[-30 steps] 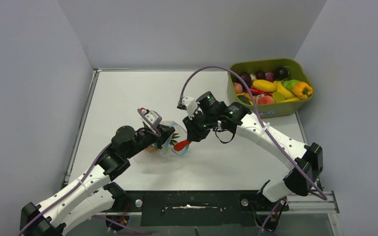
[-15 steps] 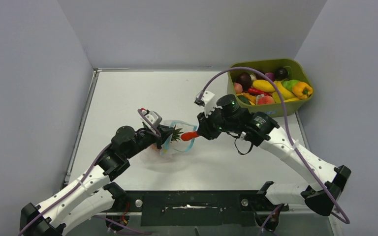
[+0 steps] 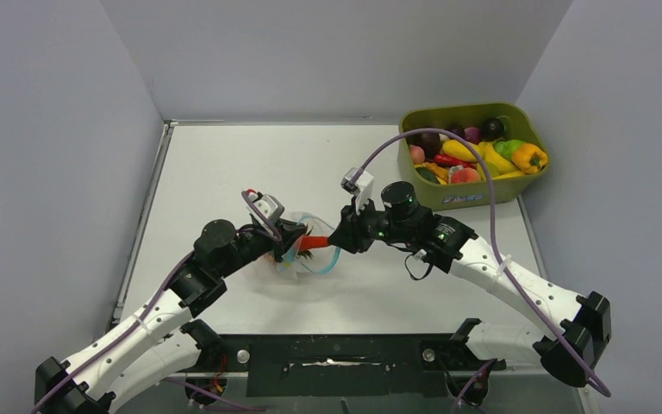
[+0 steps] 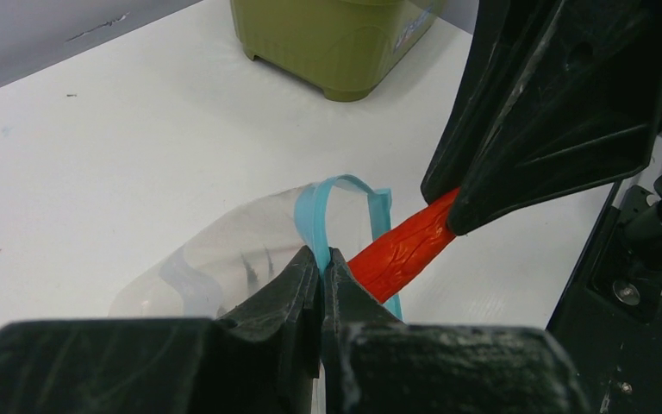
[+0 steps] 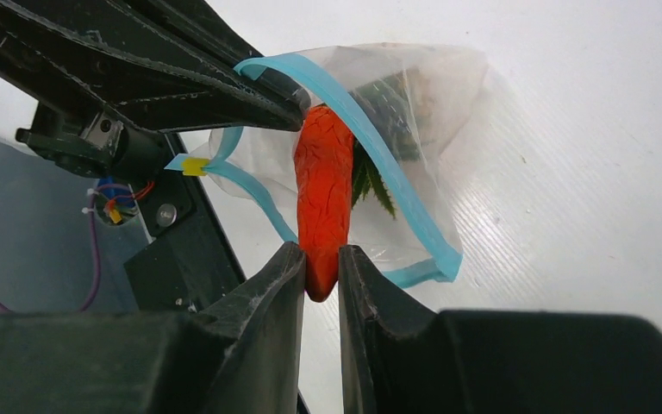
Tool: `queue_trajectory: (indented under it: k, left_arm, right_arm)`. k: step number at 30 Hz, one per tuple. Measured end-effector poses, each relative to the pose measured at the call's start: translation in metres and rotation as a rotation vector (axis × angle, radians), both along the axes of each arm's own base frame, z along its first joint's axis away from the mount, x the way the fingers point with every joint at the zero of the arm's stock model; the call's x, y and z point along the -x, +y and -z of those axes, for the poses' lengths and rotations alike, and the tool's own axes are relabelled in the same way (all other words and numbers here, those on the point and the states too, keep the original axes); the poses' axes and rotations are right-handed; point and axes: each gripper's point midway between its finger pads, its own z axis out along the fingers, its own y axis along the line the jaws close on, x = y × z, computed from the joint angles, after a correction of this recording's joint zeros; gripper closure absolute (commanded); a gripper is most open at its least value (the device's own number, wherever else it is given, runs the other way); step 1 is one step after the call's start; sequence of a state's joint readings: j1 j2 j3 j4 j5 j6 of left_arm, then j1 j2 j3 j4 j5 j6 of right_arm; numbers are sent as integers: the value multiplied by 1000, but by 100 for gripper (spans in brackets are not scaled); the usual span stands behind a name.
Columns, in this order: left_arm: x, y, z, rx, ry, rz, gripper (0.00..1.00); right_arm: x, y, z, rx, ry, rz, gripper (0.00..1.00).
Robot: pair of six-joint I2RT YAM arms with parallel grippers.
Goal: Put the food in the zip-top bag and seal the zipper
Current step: Place the fake vegetable in the zipper food storage bag.
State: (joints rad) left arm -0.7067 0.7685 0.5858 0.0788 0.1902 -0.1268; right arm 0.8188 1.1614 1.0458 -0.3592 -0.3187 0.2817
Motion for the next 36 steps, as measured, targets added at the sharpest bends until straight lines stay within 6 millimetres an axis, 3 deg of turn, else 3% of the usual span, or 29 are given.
queue_trajectory:
  k: [4,13,16,26,32,36]
  left_arm:
    - [1,-1,0,4,7,4,100]
    - [3,-1,-3,20,11,6,100]
    - [3,-1,-3,25,14,10,100]
    - [6,-5,-11,76,35,22,100]
    - [6,-9,-22,145,43,22,100]
    - [5,-9,-26,174,47,15,100]
  right_arm:
    - [1,8,3,-40,17,-16,100]
    - [3,-1,-25,-136,-58,24,100]
    - [1,6,-28,-162,-61,10,100]
    - [-9,28,6,-133,27,-4,100]
    - [-16,38,41,-71,102,19,100]
    - [-19,45,44,-90,127,46,99]
